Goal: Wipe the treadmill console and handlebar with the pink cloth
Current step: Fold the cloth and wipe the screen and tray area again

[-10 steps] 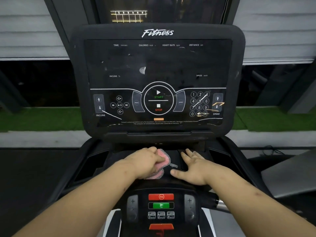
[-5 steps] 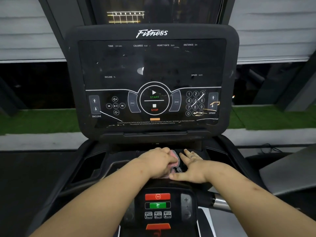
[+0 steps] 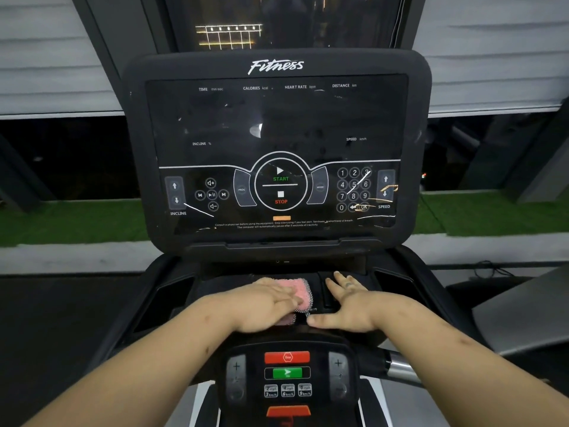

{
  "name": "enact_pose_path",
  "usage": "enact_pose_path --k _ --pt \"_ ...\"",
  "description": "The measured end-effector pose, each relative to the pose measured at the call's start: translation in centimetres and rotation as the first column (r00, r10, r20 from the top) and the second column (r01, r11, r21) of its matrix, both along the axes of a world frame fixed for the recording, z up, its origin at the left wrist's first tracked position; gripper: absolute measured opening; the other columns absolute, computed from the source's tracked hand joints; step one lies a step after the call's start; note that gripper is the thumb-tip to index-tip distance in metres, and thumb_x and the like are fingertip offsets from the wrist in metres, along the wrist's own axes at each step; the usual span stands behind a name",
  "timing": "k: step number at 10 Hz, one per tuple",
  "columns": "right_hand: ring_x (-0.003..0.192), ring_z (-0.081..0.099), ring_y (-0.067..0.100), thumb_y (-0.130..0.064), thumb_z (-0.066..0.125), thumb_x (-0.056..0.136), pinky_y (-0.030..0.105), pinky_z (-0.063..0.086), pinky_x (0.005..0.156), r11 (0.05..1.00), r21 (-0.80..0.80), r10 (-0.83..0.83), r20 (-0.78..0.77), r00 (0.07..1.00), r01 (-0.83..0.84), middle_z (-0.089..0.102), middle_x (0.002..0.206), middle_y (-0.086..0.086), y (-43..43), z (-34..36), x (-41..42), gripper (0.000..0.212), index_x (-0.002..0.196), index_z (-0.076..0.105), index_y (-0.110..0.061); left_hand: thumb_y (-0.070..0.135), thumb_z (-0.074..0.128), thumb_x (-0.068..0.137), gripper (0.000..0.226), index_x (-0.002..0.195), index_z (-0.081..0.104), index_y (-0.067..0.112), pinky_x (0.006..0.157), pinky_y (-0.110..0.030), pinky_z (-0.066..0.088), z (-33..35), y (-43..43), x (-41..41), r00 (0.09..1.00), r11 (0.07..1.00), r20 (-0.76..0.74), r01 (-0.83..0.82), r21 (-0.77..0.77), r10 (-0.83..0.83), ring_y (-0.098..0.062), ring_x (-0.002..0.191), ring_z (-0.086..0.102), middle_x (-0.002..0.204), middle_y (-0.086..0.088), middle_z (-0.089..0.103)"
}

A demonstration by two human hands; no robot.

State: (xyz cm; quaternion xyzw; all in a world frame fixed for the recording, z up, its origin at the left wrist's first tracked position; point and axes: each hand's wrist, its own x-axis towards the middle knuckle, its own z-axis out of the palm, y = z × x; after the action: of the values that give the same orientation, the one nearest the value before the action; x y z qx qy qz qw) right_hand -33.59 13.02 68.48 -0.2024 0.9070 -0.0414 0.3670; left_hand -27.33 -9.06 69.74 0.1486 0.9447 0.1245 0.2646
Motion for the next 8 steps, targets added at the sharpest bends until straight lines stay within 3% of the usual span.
enact_pose_path --k 2,5,8 --pt "0.157 -0.019 0.022 -0.093 0.049 0.076 0.051 0.004 0.129 1.000 -0.004 0.000 0.011 1.000 0.000 -0.022 0.170 -0.003 0.1 0.2 0.0 0.124 0.165 -0.006 -0.026 0.047 0.018 0.112 0.053 0.161 0.034 0.034 0.127 -0.033 -0.002 -0.6 2.1 -0.5 0.994 0.999 0.112 0.000 0.046 -0.005 -0.006 0.158 -0.001 0.170 0.018 0.016" --pt "0.157 -0.019 0.023 -0.093 0.049 0.075 0.051 0.003 0.129 1.000 0.015 0.005 0.015 1.000 -0.005 -0.022 0.171 -0.002 -0.1 0.6 0.2 0.126 0.165 -0.007 -0.026 0.054 0.022 0.110 0.058 0.163 0.030 0.029 0.126 -0.027 -0.001 -0.3 -0.6 0.1 0.997 1.000 0.082 0.020 -0.017 -0.018 -0.002 0.157 0.001 0.170 0.016 0.019" --pt "0.157 -0.019 0.020 -0.090 0.051 0.078 0.049 0.003 0.129 1.000 -0.007 -0.003 0.017 1.000 0.003 -0.022 0.170 -0.003 0.0 0.6 0.2 0.123 0.165 -0.006 -0.026 0.052 0.020 0.111 0.058 0.163 0.029 0.029 0.128 -0.032 -0.002 -1.0 2.0 -1.4 0.995 0.996 0.060 0.081 0.023 -0.083 -0.007 0.158 0.000 0.171 0.013 0.016"
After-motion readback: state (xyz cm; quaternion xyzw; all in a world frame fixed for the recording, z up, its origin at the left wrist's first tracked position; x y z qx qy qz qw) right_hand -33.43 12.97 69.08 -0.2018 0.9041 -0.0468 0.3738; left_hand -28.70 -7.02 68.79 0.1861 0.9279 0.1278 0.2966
